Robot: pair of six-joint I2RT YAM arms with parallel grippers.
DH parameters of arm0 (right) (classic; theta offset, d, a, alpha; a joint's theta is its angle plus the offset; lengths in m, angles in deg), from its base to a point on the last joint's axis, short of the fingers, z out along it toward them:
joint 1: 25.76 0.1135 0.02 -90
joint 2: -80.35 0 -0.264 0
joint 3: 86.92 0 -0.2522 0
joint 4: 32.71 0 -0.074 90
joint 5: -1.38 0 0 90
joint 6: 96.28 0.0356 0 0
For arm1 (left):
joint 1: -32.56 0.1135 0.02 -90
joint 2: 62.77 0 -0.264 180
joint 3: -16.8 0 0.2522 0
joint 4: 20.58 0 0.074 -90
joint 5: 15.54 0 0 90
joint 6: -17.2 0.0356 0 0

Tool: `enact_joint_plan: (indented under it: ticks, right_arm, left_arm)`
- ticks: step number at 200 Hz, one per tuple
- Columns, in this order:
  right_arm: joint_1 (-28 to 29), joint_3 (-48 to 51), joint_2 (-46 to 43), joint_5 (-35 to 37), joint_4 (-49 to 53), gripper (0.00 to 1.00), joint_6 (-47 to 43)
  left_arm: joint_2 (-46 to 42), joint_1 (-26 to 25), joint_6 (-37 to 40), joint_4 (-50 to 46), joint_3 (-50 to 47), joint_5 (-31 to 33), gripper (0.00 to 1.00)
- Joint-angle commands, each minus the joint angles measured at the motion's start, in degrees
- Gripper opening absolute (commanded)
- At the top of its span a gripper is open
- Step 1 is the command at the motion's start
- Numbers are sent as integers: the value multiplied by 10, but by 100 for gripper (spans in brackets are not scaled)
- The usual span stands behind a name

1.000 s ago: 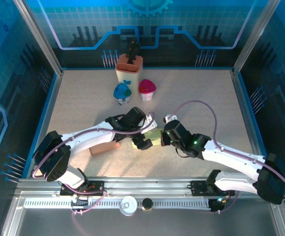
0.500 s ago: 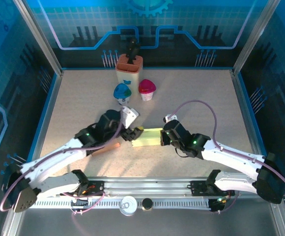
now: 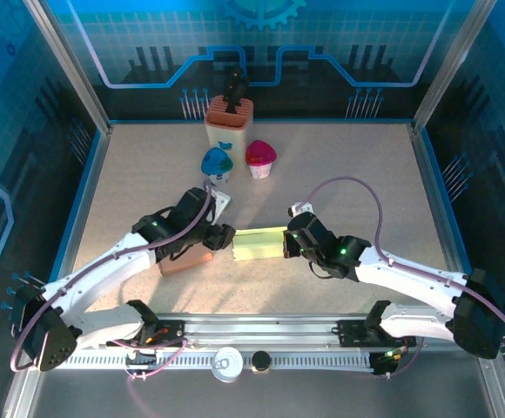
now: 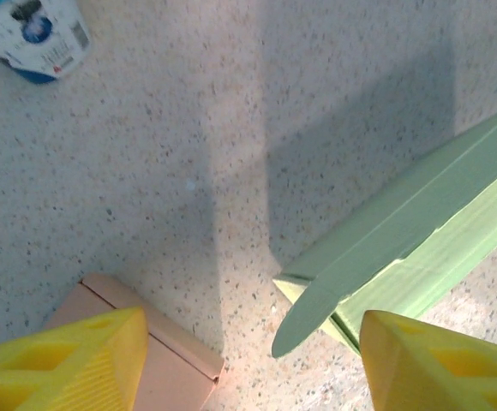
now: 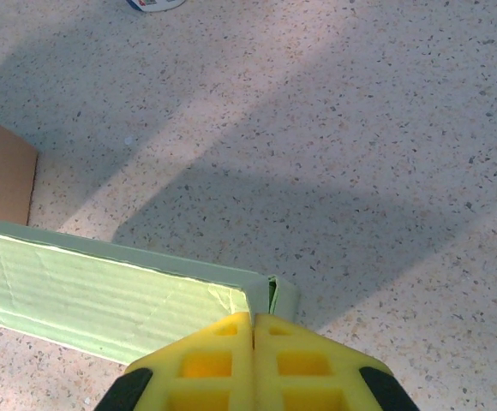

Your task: Fold the paper box

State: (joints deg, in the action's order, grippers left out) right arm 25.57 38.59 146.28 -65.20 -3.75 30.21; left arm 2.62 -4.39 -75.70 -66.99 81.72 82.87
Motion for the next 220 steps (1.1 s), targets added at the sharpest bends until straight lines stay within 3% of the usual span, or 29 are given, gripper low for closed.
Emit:
enact_joint_plan:
  ticks: [1, 39, 220]
  right_arm:
    - [8, -19, 3, 9, 13, 0, 10]
    - [8, -20, 3, 10, 15, 0, 10]
    - [7, -26, 9, 12, 16, 0, 12]
  left_arm:
    - [15, 2, 9, -15, 27, -22, 60]
    - [54, 2, 16, -19, 42, -44, 46]
    - [93, -12, 8, 3, 36, -40, 13]
